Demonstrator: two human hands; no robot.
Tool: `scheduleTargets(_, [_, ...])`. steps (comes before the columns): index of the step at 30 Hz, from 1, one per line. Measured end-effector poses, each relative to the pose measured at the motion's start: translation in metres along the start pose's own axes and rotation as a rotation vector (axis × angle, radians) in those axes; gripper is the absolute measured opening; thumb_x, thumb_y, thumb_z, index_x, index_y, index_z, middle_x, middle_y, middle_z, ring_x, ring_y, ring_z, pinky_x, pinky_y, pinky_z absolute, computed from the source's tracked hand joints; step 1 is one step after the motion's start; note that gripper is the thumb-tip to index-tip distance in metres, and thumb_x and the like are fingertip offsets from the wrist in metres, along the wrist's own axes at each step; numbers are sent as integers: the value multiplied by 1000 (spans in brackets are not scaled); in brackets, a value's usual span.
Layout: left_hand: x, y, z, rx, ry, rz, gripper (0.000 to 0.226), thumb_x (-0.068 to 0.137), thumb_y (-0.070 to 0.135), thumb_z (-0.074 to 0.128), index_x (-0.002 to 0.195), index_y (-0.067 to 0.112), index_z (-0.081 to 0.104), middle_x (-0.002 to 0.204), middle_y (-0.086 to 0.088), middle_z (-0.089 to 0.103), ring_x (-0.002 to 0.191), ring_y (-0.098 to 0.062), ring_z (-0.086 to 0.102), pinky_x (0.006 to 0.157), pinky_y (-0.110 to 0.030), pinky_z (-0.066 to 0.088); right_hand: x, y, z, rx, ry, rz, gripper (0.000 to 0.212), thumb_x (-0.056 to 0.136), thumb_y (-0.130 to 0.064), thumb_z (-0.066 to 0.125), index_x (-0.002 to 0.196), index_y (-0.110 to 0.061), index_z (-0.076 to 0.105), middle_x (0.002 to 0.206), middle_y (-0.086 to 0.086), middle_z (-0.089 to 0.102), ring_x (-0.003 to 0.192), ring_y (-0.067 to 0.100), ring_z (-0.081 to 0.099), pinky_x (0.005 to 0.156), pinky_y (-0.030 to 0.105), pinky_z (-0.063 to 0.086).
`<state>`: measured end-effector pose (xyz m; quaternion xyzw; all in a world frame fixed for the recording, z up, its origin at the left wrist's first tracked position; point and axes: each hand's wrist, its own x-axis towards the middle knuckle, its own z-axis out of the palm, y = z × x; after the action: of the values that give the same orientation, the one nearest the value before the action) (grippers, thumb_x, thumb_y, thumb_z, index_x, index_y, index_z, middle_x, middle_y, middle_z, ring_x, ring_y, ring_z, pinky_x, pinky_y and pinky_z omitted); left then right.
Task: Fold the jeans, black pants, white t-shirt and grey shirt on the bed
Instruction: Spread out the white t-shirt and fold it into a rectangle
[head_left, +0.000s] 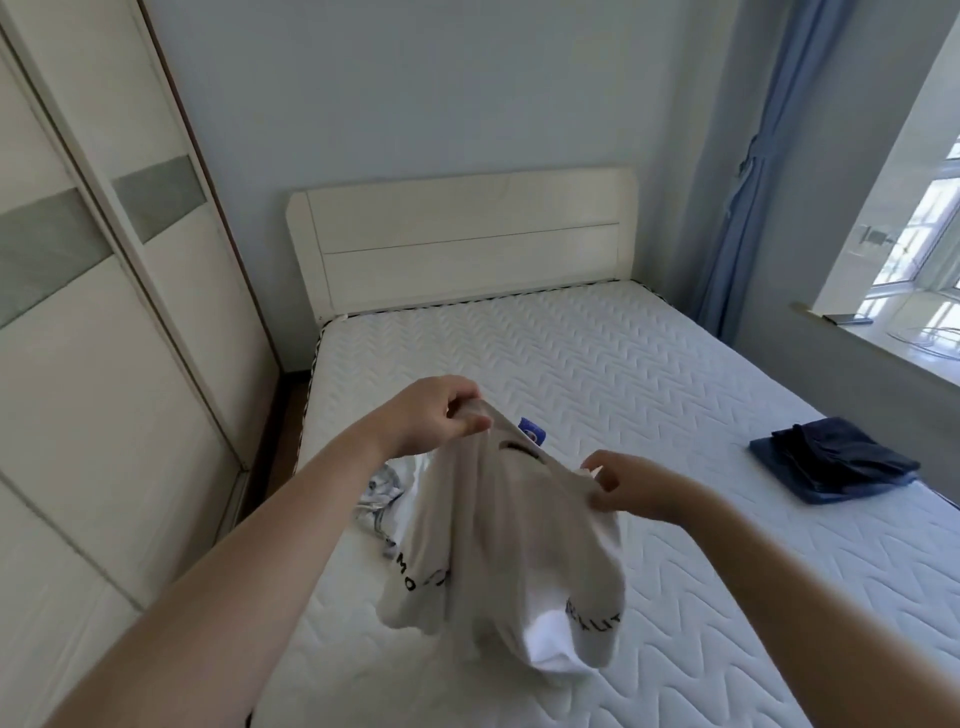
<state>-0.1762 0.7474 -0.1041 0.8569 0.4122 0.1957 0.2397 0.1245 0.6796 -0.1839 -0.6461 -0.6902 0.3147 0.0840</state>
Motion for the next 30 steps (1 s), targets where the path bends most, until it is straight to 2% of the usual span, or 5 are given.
scheduleTargets(7, [-9,15,-3,-59,53,25,7,91,34,63,85,31,60,80,13,56,70,2,51,64,-20,36,2,-58,80,250,265,-230,58,83,-46,72,133,-36,44,123,-19,49,107,-3,53,88,19,42])
scheduleTargets(13, [-13,9,-11,-48,183,29,17,88,35,68,84,20,62,81,8,57,72,-2,51,63,-15,36,16,-69,101,149,248,-85,39,90,-54,58,118,-27,64,125,-5,51,111,15,48,102,39,43])
scheduleTargets(23, [-40,-49,-28,366,64,244,35,77,32,80,70,8,56,87,-2,44,80,-21,45,70,-32,38,-30,-12,-9,-85,445,-27,46,84,-51,65,71,-8,59,63,8,59,56,13,49,58,27,41])
scheduleTargets(26, [-34,-43,-14,295,102,158,32,81,42,74,76,14,58,99,-2,49,85,-19,48,76,-31,40,-42,-12,-41,-133,456,-89,44,93,-43,58,70,-5,57,60,5,54,55,13,47,59,25,41])
scheduleTargets(30, [-23,-15,5,207,43,-93,32,95,53,48,83,27,33,71,-1,49,64,-19,49,56,-33,32,-58,2,-73,-98,548,-143,36,98,-33,54,73,-8,61,59,-1,52,53,9,45,56,12,38])
